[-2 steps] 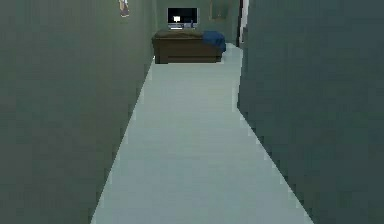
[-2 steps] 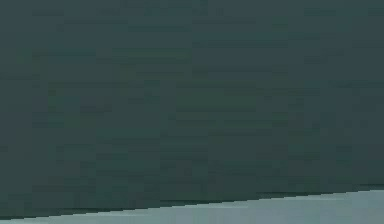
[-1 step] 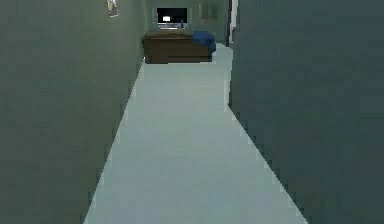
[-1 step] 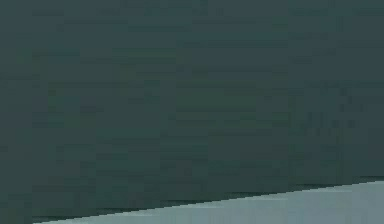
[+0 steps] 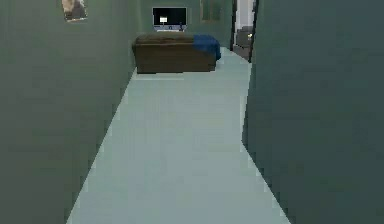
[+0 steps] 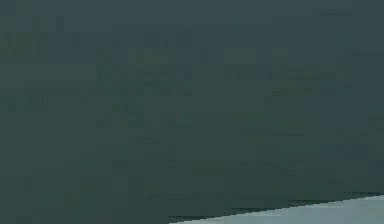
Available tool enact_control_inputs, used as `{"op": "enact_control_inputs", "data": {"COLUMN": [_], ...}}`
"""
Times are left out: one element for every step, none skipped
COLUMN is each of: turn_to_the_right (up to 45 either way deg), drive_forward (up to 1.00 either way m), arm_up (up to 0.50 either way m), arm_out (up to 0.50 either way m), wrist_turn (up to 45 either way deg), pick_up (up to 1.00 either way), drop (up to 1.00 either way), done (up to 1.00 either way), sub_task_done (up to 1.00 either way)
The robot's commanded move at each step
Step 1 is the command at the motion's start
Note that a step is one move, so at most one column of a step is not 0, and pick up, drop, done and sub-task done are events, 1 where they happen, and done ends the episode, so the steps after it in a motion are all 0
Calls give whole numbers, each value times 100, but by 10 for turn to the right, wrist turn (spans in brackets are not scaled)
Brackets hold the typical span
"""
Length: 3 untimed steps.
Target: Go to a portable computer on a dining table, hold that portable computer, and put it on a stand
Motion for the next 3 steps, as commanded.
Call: {"op": "enact_control_inputs", "data": {"turn_to_the_right": [0,0,0], "drive_forward": [100,100,25], "arm_up": [0,0,0], "arm_out": [0,0,0], "wrist_turn": [0,0,0], "pick_up": [0,0,0], "drop": [0,0,0], "done": [0,0,0], "sub_task_done": [0,0,0]}}
